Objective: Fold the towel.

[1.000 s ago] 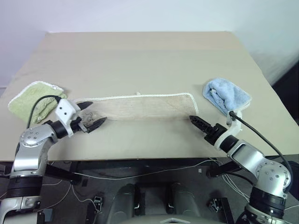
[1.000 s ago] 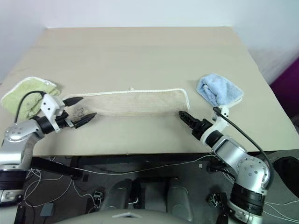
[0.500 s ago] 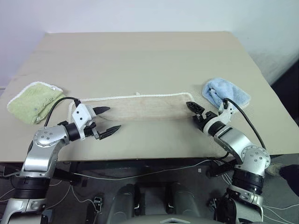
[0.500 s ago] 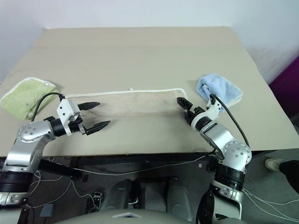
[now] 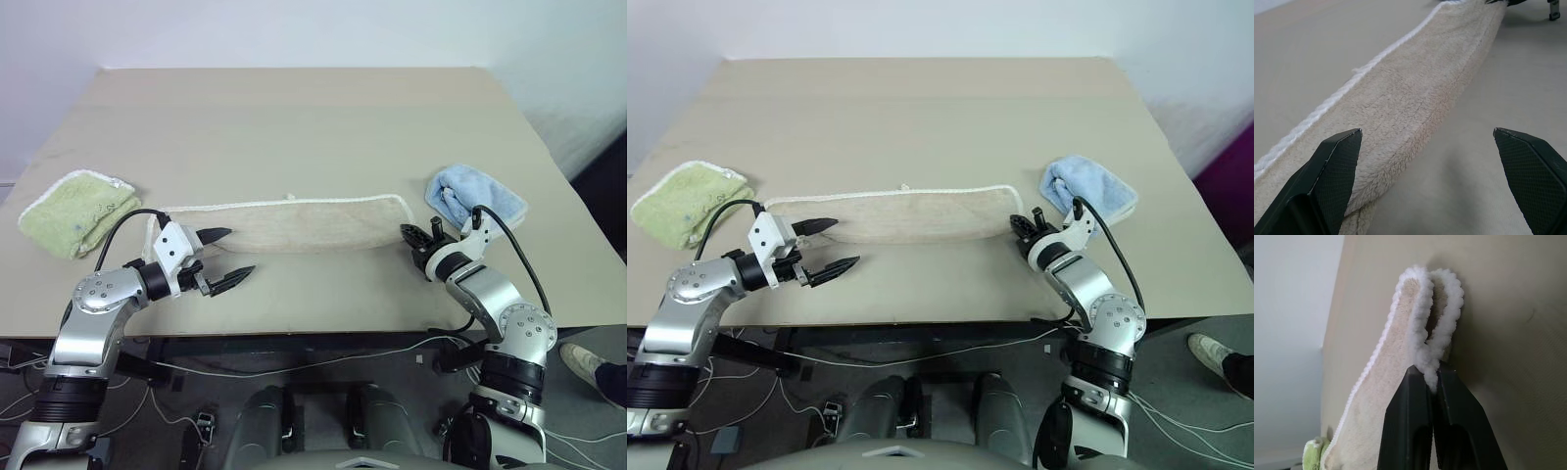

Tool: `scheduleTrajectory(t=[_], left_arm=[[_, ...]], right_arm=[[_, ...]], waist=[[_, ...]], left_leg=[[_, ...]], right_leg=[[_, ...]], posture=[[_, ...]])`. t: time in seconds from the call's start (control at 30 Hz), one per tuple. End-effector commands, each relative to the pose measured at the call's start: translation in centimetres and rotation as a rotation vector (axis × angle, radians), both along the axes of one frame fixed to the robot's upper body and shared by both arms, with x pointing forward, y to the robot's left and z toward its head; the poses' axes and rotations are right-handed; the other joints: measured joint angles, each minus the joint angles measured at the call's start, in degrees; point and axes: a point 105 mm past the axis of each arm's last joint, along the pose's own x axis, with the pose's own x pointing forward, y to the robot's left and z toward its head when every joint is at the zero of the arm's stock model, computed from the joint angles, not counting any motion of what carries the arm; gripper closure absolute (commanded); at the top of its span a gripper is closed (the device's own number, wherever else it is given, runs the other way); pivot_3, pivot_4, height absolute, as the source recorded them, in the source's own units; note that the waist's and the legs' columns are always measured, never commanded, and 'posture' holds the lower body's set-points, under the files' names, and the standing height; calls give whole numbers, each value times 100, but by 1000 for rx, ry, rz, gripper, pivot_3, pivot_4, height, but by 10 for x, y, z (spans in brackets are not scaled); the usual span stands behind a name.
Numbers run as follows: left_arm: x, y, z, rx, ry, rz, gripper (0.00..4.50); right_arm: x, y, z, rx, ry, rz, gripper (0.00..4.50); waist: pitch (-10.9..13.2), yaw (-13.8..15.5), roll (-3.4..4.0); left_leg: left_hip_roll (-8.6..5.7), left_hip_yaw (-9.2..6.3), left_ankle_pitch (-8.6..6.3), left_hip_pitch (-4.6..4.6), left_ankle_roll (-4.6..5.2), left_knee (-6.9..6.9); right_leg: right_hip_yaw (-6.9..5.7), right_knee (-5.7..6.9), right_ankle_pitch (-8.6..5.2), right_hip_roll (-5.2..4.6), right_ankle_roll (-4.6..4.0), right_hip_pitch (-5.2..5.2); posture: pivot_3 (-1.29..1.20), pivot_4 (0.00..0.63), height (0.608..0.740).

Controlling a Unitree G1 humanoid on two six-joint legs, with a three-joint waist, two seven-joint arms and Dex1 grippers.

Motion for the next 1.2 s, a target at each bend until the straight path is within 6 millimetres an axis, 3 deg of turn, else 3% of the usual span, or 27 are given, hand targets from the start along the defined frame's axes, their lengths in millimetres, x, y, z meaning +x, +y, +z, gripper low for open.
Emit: scheduleTrajectory(t=[0.03, 0.23, 0.37, 0.6, 0.73, 0.87, 0.97, 1.2], left_arm=[[0, -6, 10, 6, -44, -21, 0], [2, -6, 10, 7, -48, -14, 0], [3, -6, 10, 6, -51, -10, 0], [6, -10, 9, 5, -59, -7, 0], [8, -12, 9, 1, -65, -5, 0], [8, -15, 7, -7, -67, -7, 0], [6, -17, 5, -13, -66, -4, 0], [-3, -10, 0, -33, -47, 36, 0]], right_arm=[[0, -20, 13, -44, -53, -50, 4484], [0, -53, 41, -215, -140, -75, 4484], [1, -55, 60, -371, -210, -21, 4484], [6, -8, 89, -878, -421, 258, 4484], [3, 38, 100, -1122, -594, 492, 4484], [0, 82, 76, -1275, -684, 694, 4484], [0, 103, 59, -1322, -722, 769, 4484], [-1, 121, 41, -1304, -727, 816, 4484]], waist=[[4, 13, 6], [10, 11, 16], [15, 10, 24], [19, 1, 31], [19, 6, 30], [17, 14, 27], [17, 19, 25], [17, 18, 24]], left_leg=[[-1, 0, 0, -1, 1, 0], [-2, 0, -2, -12, 5, -2], [-2, 2, -3, -13, 6, -2], [1, 2, -2, -21, 7, -4], [0, 2, -1, -46, 9, 0], [1, 1, 0, -71, 10, 7], [-2, 0, -2, -77, 13, 13], [-4, 0, -2, -78, 14, 17]], right_leg=[[0, 0, 0, -1, 0, -1], [0, -8, 0, -3, 0, -8], [0, -14, 0, -2, 0, -8], [-1, -22, 0, 1, 1, -13], [-3, -22, 1, 2, 3, -36], [-9, -20, 2, 5, 5, -56], [-15, -20, 3, 7, 6, -57], [-17, -16, 5, 7, 9, -56]], posture=[[0, 150, 740], [0, 150, 740], [0, 150, 740], [0, 150, 740], [0, 150, 740], [0, 150, 740], [0, 150, 740], [0, 150, 740]])
